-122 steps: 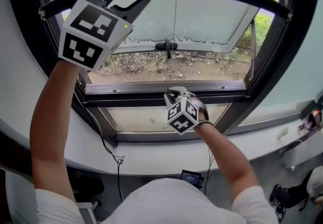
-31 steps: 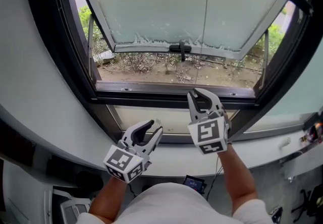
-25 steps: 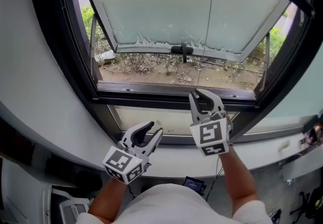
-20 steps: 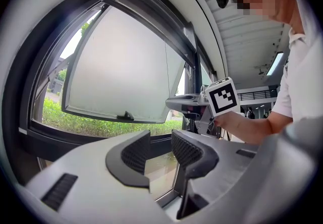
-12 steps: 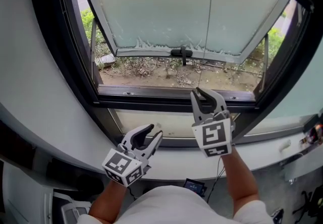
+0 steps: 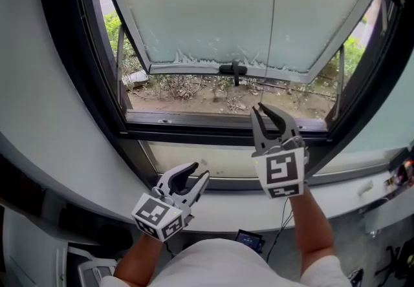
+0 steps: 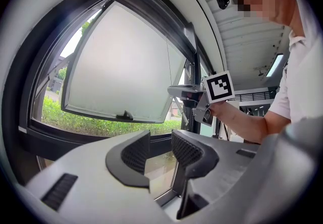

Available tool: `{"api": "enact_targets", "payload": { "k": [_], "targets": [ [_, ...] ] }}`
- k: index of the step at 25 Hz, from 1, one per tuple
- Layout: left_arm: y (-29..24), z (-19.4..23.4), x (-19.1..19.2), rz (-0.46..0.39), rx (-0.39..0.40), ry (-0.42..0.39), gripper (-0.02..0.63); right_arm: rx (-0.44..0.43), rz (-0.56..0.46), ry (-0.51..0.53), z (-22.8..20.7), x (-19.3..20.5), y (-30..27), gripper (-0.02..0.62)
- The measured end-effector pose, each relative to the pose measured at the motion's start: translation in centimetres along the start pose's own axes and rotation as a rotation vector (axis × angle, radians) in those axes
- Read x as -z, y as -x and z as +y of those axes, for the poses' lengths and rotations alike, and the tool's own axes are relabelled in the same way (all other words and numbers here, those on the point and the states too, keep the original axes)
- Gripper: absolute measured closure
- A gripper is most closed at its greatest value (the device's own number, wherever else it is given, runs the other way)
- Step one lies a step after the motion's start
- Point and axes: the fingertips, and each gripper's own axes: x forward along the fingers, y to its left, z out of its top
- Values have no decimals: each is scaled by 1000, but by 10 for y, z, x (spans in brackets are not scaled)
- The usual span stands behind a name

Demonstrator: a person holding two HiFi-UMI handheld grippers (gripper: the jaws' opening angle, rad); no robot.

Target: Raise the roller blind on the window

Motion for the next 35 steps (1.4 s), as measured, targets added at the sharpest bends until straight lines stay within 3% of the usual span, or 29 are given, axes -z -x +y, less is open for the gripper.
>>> {"api": "enact_targets", "payload": {
  "k": [35],
  "targets": [
    [2, -9, 18, 40, 21, 37, 457, 123, -162, 54, -47, -69, 17, 537]
  ]
}}
